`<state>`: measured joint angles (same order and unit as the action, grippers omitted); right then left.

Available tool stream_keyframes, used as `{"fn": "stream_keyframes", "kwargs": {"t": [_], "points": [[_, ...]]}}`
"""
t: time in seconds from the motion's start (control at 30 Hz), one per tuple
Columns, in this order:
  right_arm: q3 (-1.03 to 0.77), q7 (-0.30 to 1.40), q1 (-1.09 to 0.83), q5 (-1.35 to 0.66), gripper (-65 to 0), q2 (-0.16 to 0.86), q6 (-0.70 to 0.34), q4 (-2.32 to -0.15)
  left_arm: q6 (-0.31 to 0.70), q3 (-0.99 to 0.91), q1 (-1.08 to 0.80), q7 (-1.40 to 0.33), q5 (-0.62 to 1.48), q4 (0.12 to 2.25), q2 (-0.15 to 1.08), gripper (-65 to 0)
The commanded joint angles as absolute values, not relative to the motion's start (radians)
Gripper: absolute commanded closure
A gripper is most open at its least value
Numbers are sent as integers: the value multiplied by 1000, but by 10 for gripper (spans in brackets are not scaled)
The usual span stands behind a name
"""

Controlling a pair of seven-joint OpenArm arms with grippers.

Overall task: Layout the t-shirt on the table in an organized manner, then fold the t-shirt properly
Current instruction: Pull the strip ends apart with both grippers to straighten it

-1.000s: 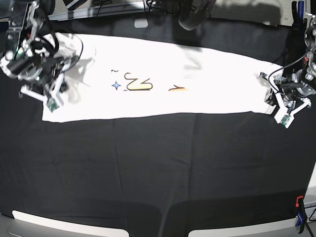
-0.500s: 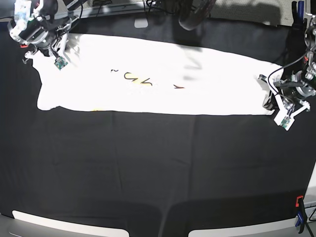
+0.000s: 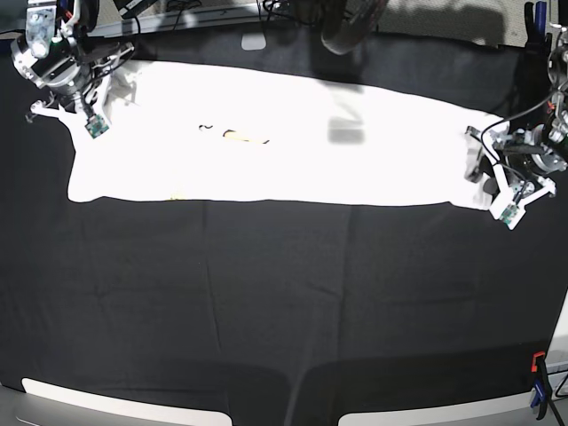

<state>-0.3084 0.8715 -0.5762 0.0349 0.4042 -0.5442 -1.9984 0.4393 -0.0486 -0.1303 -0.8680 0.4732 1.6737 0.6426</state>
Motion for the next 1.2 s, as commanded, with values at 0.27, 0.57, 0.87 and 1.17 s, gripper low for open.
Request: {"fn": "stream_keyframes", "kwargs": {"t": [0.27, 0.57, 0.87, 1.17], "points": [[-317, 865, -577, 76, 0, 418, -507, -2016, 674, -59, -158, -897, 615, 1691, 665, -231], [-316, 881, -577, 68, 0, 418, -507, -2016, 614, -59, -155, -973, 619, 1691, 668, -231], [-316, 881, -576, 76, -240, 419, -411, -2016, 432, -59, -145, -951, 622, 1691, 668, -231], [-317, 820, -576, 78, -240, 418, -230, -2061, 265, -59, -144, -801, 452, 1691, 662, -231]]}}
